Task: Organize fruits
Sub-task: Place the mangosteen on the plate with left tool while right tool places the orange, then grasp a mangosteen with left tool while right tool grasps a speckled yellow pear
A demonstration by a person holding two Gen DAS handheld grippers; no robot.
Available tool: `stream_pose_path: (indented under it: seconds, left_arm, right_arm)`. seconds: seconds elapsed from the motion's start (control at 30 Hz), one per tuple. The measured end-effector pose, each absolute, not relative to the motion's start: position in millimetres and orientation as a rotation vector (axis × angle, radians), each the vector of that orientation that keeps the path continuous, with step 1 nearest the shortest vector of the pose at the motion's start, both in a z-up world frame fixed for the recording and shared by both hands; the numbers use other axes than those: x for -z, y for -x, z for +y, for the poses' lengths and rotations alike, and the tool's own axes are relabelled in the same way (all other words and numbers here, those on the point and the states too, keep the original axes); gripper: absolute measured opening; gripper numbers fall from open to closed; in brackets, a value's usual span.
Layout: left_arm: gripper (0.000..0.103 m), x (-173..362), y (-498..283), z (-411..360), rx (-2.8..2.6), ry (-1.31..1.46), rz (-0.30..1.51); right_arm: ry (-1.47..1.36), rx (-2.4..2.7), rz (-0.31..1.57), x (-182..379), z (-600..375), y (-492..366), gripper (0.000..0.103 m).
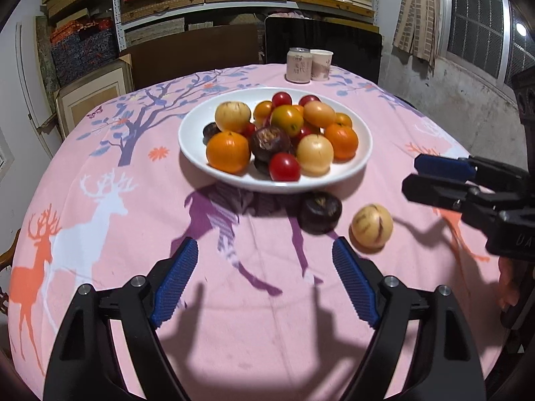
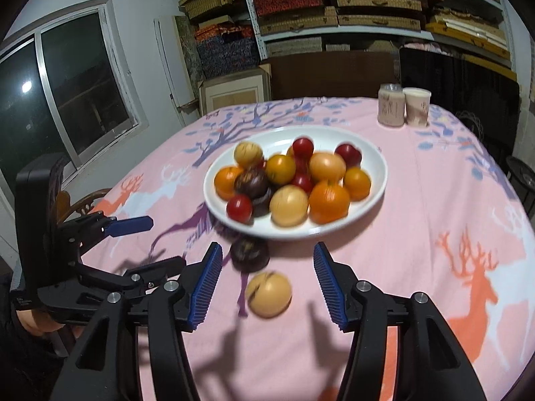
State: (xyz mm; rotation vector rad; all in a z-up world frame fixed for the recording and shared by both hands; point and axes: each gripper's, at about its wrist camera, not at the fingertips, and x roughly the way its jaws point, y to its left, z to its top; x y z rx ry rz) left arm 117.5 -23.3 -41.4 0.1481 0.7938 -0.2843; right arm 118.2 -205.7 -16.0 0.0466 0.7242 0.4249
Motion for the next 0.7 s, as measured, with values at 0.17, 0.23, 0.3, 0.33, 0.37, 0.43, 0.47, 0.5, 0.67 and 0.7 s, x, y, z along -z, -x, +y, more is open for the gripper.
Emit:
stream_pose_path:
  seconds: [0.17,0.23,0.3,0.33,0.37,0.43,0.47,0.5,0.67,0.7]
  left_arm:
    - [0.08,49.8,-106.6,-21.2,0.26,-0.138,0.814]
    - [0.082,50.7,-105.2,-17.1,0.244,-0.129,0.813]
    - [0.083,52.7,-105.3,-11.8,0.233,-0.105,0.821]
    - [0.083,53.7,-106.2,-9.7,0.23,-0.094,0.828]
    - [0.083,54.8,-106.5,-7.4,0.227,-0.085,0.833]
    - [0.083,55.9,-107.2,-4.5,0.222,-0.073,0.841]
    - [0.083,56.1,-107.2,-3.9,0.22,-0.071,0.842]
    - [0.083,56.2,-107.6,-3.4,0.219,-0.07,0.843]
    - [0.083,57.4,-108.9,-2.0,0.216,-0.066,0.848]
    - [0.083,57.8,-109.0,-1.7,0.216,-0.064,0.849]
  right_arm:
    - [-0.016,-0.409,0.78,37.2,-197.1,-111.2,0.061]
    - [-0.01,-0.41,0.79,42.0,-194.8,-108.4,0.062]
    - [0.006,-0.407,0.796,44.1,-192.0,-107.5,0.065]
    - [0.013,-0.403,0.795,45.2,-190.5,-106.4,0.068]
    - [0.021,-0.395,0.796,46.2,-188.8,-106.6,0.07]
    - [0.028,-0.384,0.806,48.8,-187.0,-109.8,0.071]
    - [0.028,-0.378,0.812,50.0,-186.1,-112.4,0.071]
    - [0.03,-0.374,0.816,50.4,-185.4,-114.6,0.071]
    - [0.052,-0.362,0.835,54.8,-178.2,-125.9,0.072]
    - [0.056,-0.361,0.837,55.5,-176.8,-127.3,0.072]
